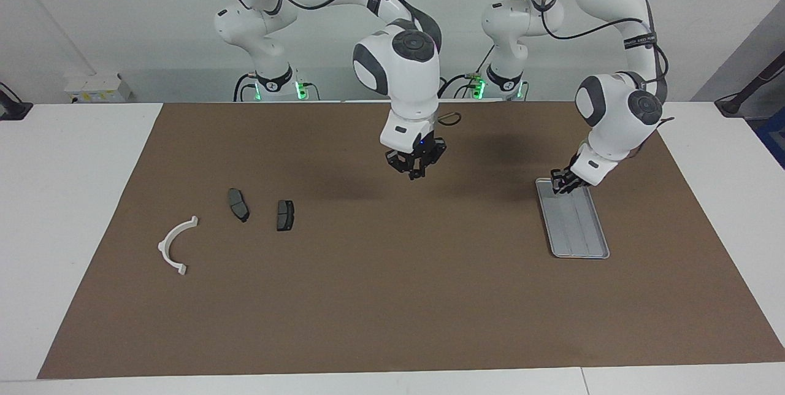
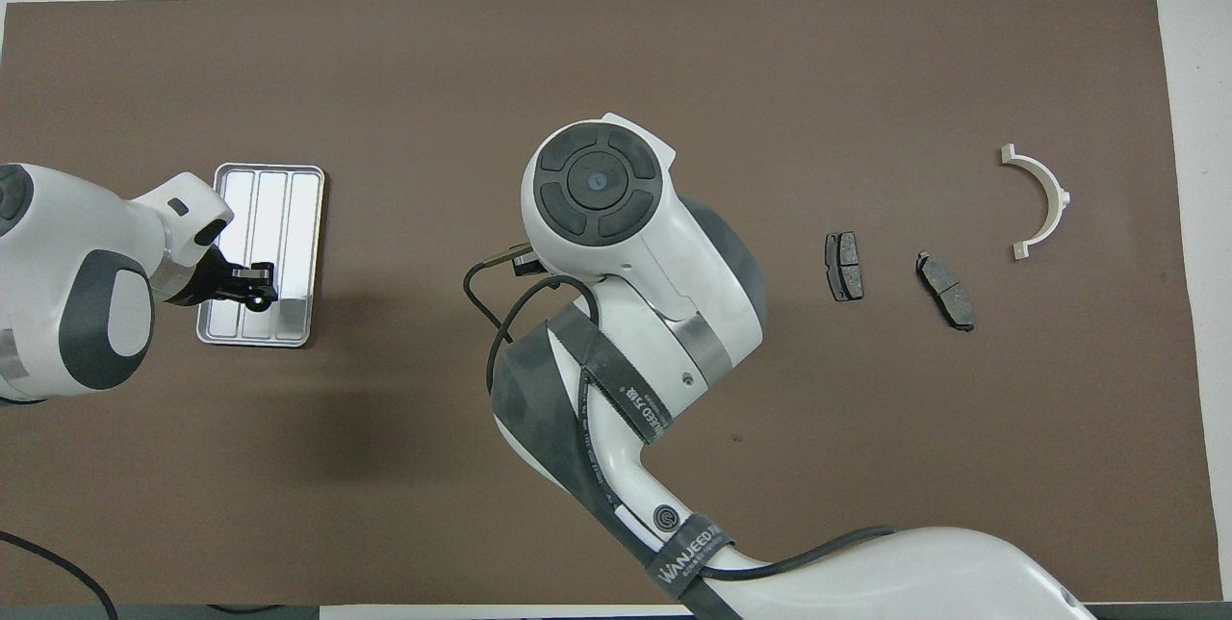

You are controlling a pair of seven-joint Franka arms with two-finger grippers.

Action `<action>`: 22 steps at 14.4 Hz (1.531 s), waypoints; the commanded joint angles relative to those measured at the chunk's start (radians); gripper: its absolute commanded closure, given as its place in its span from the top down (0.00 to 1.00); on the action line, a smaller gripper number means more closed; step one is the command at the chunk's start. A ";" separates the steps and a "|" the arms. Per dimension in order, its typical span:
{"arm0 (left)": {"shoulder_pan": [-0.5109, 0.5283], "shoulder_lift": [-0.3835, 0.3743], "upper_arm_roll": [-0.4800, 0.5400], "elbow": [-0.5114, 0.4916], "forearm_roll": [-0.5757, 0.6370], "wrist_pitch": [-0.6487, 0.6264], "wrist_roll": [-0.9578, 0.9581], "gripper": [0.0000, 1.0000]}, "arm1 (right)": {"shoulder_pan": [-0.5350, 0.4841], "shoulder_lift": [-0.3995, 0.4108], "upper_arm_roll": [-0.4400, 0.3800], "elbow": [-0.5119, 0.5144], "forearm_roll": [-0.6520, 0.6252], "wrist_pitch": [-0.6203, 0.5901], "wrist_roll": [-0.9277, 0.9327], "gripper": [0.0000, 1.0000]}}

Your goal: Pick bearing gear from pile to tray

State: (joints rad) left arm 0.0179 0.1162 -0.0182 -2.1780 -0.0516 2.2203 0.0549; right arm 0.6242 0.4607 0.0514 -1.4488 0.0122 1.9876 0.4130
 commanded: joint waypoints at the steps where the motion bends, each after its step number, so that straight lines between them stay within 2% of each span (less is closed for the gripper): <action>1: 0.007 -0.030 -0.008 -0.083 0.007 0.083 0.005 0.00 | 0.019 0.030 -0.002 -0.054 -0.024 0.086 0.047 0.00; 5: 0.007 -0.023 -0.008 -0.089 0.007 0.105 0.005 0.00 | 0.023 0.041 -0.002 -0.137 -0.026 0.174 0.050 0.00; 8: 0.007 -0.015 -0.008 -0.092 0.007 0.121 0.005 0.00 | 0.020 0.044 -0.002 -0.150 -0.026 0.184 0.044 0.00; 13: 0.004 -0.004 -0.008 -0.095 0.007 0.134 -0.001 0.00 | 0.014 0.047 -0.002 -0.222 -0.028 0.284 0.041 0.00; 21: 0.004 -0.001 -0.008 -0.114 0.007 0.162 -0.003 0.00 | 0.016 0.079 -0.002 -0.228 -0.028 0.342 0.044 0.00; 22: 0.004 -0.001 -0.008 -0.112 0.007 0.162 0.000 0.09 | 0.016 0.081 -0.002 -0.229 -0.028 0.347 0.044 0.00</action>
State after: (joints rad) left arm 0.0179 0.1210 -0.0227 -2.2725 -0.0516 2.3551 0.0547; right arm 0.6445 0.5380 0.0435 -1.6664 0.0118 2.3033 0.4387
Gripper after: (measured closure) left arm 0.652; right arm 0.762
